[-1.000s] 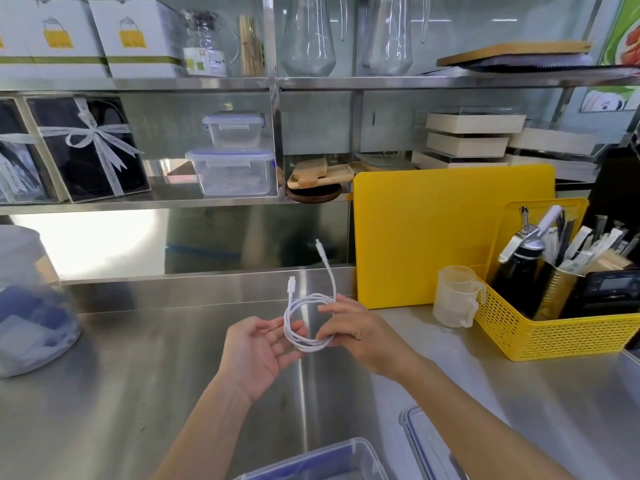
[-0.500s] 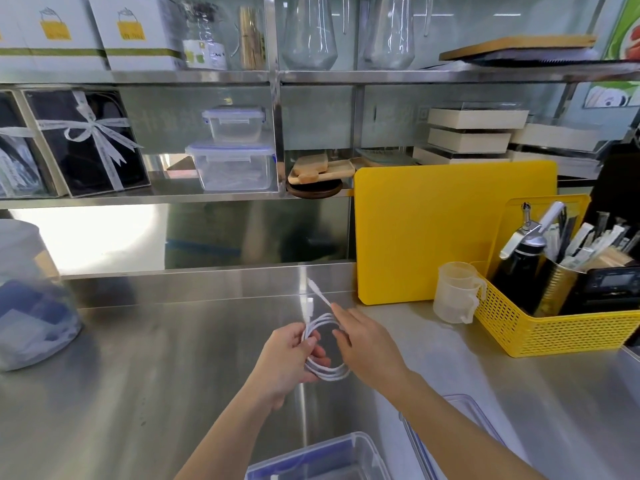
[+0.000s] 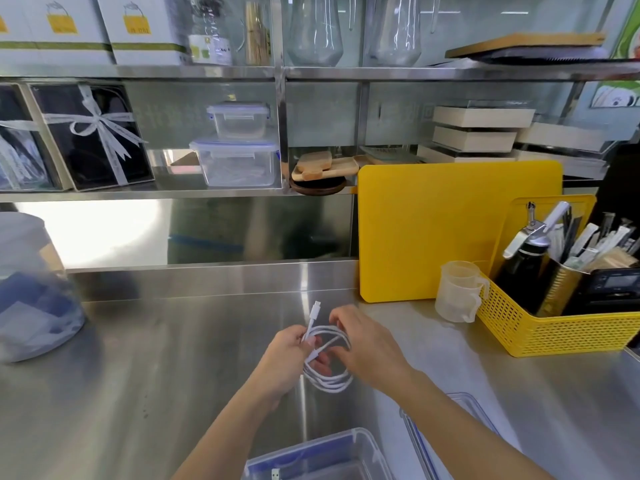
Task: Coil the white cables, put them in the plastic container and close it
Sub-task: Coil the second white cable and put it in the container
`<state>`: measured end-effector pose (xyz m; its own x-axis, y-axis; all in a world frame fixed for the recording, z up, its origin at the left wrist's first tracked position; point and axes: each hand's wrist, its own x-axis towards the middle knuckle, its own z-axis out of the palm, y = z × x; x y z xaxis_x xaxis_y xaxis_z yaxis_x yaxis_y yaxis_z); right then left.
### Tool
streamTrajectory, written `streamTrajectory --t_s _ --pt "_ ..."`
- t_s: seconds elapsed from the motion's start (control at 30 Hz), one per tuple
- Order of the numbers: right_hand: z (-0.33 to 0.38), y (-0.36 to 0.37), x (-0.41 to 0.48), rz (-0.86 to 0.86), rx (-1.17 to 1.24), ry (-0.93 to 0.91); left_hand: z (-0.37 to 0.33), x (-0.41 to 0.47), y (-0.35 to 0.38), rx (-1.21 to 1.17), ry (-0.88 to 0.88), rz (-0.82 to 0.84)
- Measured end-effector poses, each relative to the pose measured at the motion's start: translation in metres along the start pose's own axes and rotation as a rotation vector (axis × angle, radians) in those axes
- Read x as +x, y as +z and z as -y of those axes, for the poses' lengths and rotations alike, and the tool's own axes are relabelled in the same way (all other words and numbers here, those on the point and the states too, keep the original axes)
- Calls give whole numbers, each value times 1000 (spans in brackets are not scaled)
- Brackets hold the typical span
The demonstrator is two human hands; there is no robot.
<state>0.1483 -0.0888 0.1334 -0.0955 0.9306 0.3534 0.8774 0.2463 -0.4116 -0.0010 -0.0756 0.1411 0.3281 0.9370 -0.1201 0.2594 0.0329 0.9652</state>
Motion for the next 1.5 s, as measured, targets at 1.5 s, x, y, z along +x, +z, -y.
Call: streamTrajectory --t_s 1.5 --pt "4 40 -99 426 -465 -141 101 -72 54 715 -83 -31"
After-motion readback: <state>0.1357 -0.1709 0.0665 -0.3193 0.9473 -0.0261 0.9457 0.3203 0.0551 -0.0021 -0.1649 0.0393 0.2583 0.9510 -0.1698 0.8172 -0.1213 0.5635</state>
